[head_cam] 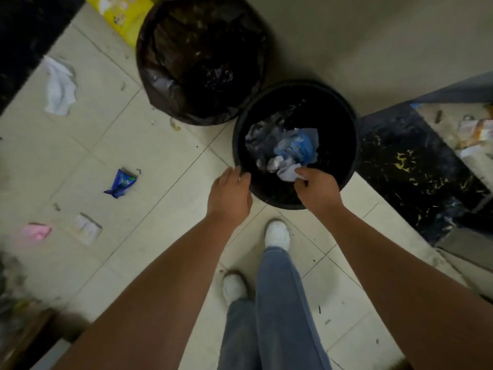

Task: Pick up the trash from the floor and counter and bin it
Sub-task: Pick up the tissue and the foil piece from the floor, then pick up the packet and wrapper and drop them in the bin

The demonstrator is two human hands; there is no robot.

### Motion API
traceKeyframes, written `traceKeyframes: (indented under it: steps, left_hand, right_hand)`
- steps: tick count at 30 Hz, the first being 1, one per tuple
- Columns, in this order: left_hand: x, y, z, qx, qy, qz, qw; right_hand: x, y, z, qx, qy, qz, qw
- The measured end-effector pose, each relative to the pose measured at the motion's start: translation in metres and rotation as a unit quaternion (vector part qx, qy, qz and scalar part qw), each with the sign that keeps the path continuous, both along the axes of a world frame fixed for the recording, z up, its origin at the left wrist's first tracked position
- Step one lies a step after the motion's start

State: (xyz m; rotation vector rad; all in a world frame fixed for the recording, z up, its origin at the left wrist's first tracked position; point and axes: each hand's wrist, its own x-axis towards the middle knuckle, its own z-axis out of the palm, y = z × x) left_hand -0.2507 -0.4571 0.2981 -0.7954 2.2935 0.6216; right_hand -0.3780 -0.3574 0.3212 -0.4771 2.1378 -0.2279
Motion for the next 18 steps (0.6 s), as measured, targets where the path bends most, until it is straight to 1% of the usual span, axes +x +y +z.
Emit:
traceKeyframes:
  steps: [3,5,7,10,12,14,16,18]
  left_hand:
    - [0.056,-0.032,0.016,-0.042,-0.054,-0.025,0.997]
    - [0.106,-0.053,0.024,-0.053,-0.091,-0.026,0.994]
    - [0.161,-0.074,0.029,-0.059,-0.124,0.018,0.990]
    - [0.247,-0.115,0.031,-0.074,-0.162,0.099,0.979]
    - [0.305,-0.145,0.029,-0.075,-0.169,0.144,0.972]
    - [0.358,-0.175,0.025,-0.070,-0.175,0.156,0.970]
    - [0.406,-0.197,0.019,-0.057,-0.186,0.122,0.973]
    - [0.450,-0.212,0.005,-0.045,-0.191,0.094,0.976]
  right_hand:
    - [0.037,-0.036,0.007,0.002,0.003,0.126,0.992]
    - [0.072,-0.069,0.013,-0.008,-0.011,0.209,0.978]
    - [0.111,-0.106,0.017,-0.026,-0.020,0.277,0.960]
    - [0.181,-0.165,0.011,-0.034,-0.037,0.343,0.938]
    - [0.232,-0.204,0.003,-0.049,-0.022,0.358,0.932]
    - [0.283,-0.238,-0.005,-0.076,0.012,0.321,0.944]
    - [0.330,-0.266,-0.014,-0.087,0.034,0.277,0.956]
    - [0.372,-0.291,-0.030,-0.070,0.039,0.282,0.956]
